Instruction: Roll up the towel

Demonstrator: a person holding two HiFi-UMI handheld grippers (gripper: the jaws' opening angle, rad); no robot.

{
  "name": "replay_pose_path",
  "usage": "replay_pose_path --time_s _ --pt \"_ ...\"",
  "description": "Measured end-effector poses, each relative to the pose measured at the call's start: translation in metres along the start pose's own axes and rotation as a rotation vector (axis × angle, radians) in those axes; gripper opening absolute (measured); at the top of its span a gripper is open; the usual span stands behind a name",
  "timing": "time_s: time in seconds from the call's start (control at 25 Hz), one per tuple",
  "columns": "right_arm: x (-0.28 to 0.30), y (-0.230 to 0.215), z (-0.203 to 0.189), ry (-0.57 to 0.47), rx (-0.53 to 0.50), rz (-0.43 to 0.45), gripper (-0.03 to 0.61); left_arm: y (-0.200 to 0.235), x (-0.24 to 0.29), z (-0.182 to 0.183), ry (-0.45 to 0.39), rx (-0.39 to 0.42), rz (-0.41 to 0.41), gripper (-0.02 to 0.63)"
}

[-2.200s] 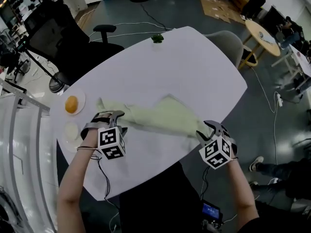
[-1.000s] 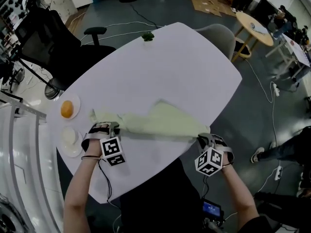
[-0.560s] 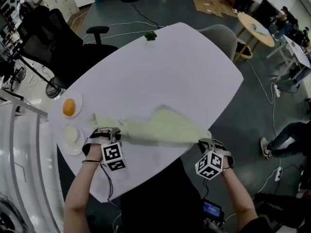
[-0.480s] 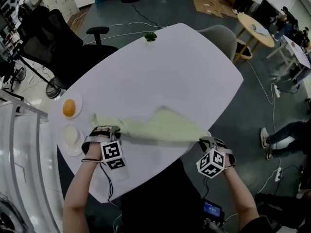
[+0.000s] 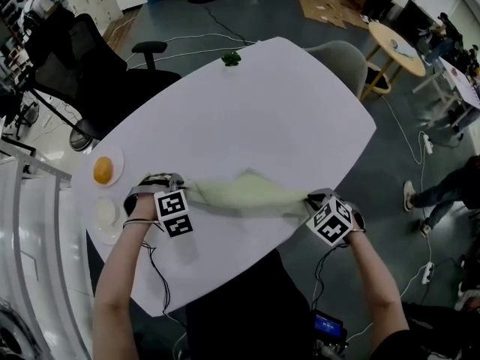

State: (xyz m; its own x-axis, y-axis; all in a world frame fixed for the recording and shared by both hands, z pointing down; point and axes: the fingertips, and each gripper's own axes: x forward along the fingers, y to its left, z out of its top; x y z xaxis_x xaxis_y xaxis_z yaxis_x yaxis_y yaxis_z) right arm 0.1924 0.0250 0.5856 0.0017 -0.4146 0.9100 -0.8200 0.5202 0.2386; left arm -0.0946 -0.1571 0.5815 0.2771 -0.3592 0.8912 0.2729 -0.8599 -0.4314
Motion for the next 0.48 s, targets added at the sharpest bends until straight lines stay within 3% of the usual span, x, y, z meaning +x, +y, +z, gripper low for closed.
replay_pose_path --time_s 0.48 --pt "0.048 -0.024 0.0 0.05 0.036 0.006 0.054 0.023 0.039 0.007 0.031 -0.061 0.001 0.061"
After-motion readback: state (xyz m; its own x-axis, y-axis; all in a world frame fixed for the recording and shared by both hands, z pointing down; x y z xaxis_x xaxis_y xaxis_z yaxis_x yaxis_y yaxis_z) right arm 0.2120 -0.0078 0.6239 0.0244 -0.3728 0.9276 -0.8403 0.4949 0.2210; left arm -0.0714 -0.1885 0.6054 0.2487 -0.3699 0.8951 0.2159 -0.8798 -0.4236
